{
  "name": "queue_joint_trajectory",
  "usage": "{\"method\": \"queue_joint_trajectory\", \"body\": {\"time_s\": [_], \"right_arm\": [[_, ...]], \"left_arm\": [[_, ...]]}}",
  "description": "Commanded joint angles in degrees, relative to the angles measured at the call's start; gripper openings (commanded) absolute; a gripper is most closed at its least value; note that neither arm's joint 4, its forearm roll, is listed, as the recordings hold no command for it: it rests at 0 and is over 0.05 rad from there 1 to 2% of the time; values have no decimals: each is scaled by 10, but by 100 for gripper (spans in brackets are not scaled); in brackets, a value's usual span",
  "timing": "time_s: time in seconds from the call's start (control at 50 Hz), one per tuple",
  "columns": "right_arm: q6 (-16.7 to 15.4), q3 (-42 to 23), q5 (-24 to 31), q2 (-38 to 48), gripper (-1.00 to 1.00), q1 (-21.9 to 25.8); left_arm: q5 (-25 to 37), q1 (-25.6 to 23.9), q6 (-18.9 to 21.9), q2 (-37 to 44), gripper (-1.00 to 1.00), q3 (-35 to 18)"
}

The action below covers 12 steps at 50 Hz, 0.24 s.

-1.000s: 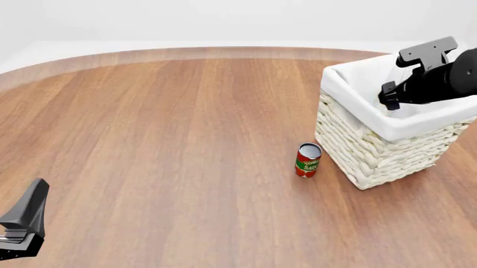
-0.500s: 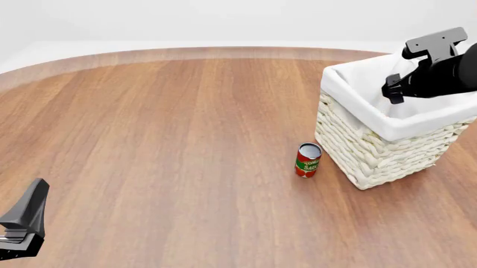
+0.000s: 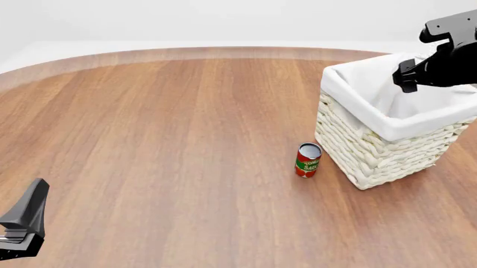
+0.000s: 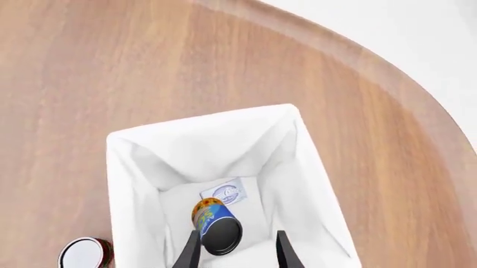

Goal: Pick up the alphabet soup and the cream cheese box, and put them in the basket.

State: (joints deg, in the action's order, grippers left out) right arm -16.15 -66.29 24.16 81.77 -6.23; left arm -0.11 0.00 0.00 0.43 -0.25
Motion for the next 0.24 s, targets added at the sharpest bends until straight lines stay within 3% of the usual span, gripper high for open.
{"method": "queue_joint_trajectory", "body": {"time_s": [0.02,0.24], "right_arm": [[3,0,15,-27,100,0],[12,-3,34,-57,100,14]], "left_arm": [[0,0,0,0,100,0],[0,0,0,0,100,0]]}}
